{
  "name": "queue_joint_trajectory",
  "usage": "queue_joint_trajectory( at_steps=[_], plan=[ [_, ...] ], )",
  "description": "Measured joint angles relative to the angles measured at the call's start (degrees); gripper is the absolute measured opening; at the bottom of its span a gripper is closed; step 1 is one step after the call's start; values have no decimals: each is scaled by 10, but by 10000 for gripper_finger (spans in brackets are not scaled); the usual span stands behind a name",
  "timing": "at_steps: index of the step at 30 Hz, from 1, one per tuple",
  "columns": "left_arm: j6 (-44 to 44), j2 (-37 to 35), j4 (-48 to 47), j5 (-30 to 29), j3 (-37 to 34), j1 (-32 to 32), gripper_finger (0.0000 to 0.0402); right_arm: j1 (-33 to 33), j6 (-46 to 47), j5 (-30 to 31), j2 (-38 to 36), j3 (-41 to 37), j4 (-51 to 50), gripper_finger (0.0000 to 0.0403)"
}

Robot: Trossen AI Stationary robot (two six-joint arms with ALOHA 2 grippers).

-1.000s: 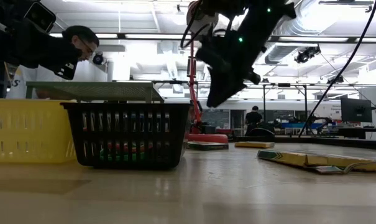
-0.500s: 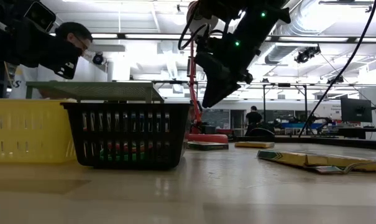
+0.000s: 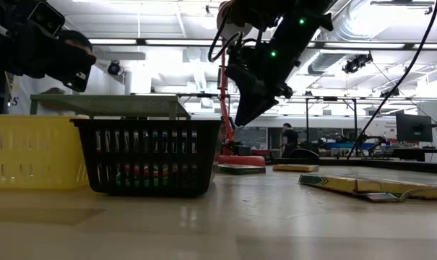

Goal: Pick & Place Office Desk Supplies
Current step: Put the crayon box into the transparent bin

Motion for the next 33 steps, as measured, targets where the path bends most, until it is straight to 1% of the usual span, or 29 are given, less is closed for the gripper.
queue_joint_trajectory(
  at_steps=[25, 33],
  plan=[
    [0, 0, 0, 0, 0, 0, 71, 2, 0, -2, 0, 0, 0, 70],
    [0, 0, 0, 0, 0, 0, 71, 2, 13, -7, 0, 0, 0, 70]
  ],
)
